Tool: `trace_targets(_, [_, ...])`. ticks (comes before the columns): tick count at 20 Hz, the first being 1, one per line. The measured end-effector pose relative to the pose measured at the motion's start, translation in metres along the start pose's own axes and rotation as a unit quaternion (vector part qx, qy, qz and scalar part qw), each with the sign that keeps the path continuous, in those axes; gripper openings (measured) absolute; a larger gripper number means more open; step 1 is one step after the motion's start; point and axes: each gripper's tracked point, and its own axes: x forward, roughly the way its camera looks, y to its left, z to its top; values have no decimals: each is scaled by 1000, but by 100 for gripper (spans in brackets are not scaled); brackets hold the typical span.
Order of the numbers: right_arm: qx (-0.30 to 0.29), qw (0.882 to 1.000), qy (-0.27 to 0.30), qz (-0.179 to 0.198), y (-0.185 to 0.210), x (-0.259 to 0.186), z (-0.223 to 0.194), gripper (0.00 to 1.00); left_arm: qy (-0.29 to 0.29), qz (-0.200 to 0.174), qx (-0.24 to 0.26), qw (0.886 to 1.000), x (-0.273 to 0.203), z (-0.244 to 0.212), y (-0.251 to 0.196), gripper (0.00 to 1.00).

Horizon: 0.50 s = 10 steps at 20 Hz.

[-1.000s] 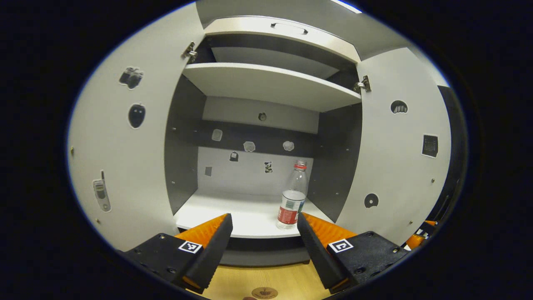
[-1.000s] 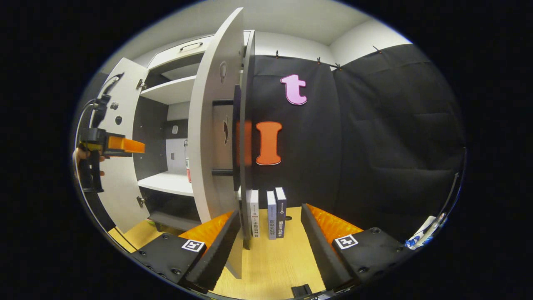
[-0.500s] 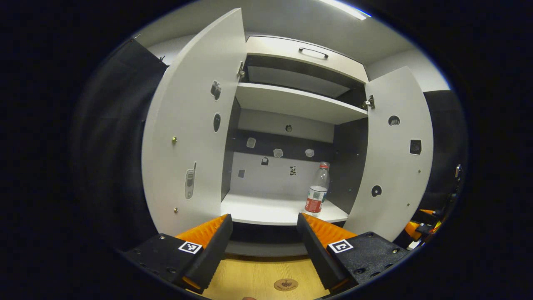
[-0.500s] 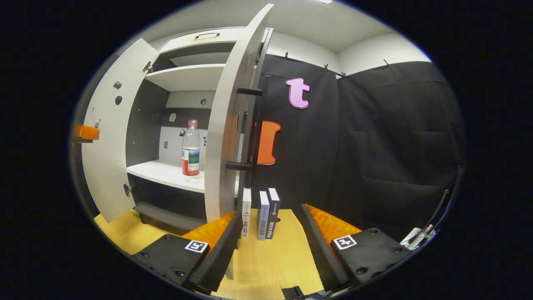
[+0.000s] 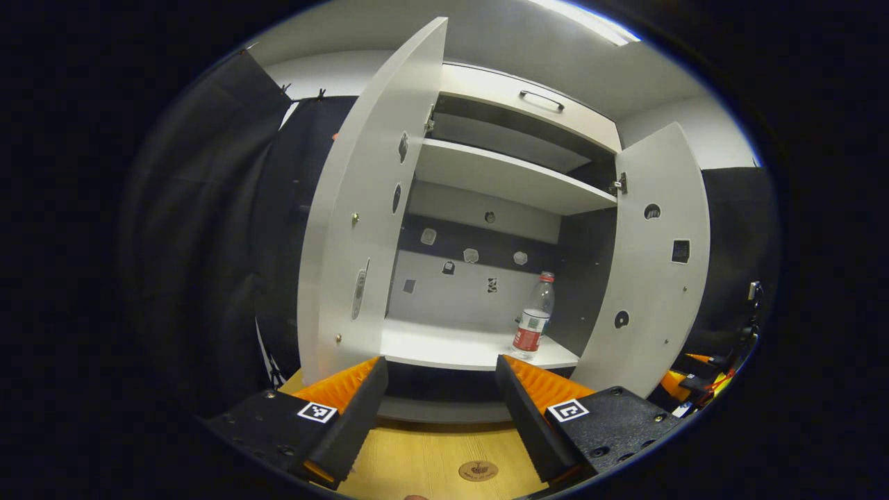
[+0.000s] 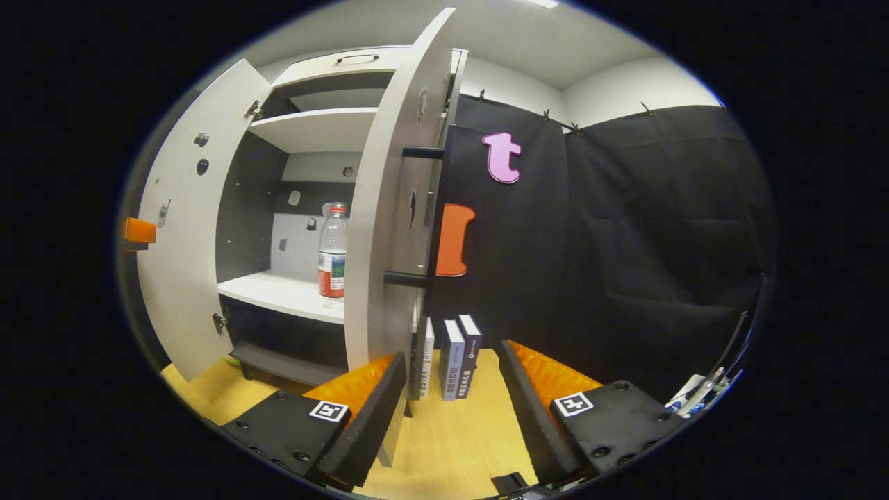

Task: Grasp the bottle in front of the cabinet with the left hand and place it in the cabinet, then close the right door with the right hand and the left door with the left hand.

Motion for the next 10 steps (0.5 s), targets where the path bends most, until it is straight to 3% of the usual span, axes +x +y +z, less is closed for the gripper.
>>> trace_targets(3, [15,1000,-1,27,32,6,3,85,-7,2,13,1000,-7,7,4,95])
trace_targets(7, [22,998,0,58,74,17,6,84,-5,7,12,1000,-14,6,15,95])
trace_targets(10, [15,995,-2,102,117,25,10,84,-7,23,10,1000,-23,4,31,95])
